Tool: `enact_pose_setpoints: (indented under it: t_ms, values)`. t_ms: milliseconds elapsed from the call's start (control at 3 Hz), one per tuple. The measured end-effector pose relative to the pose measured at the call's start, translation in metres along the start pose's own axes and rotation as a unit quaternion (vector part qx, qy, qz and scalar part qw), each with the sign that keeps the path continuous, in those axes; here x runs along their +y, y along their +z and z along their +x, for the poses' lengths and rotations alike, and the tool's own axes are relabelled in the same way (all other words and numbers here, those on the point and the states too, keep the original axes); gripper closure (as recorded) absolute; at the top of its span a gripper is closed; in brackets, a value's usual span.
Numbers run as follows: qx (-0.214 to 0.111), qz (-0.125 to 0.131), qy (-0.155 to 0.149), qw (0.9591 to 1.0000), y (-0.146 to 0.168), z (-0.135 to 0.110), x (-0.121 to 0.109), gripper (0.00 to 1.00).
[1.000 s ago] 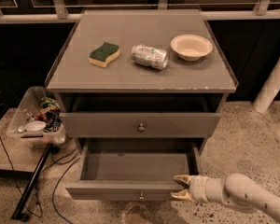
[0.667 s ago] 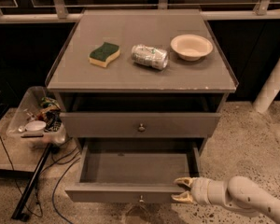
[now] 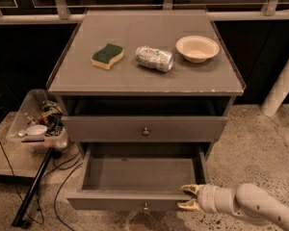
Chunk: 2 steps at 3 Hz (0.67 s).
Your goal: Open middle drawer
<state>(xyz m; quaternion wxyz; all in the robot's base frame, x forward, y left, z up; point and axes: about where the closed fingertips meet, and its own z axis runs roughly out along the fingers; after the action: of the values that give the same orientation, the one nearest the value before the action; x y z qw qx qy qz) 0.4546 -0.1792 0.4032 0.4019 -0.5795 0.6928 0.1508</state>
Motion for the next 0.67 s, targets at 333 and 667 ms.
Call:
enact_pose_setpoints:
  t_ms: [333, 667]
  values:
    - [-0.011, 0.002, -0.012, 0.9999, -0.0003, -0.0074, 0.0196, 1.0]
    - [-0.011, 0.002, -0.012, 0.9999, -0.0028, -0.01, 0.0185, 1.0]
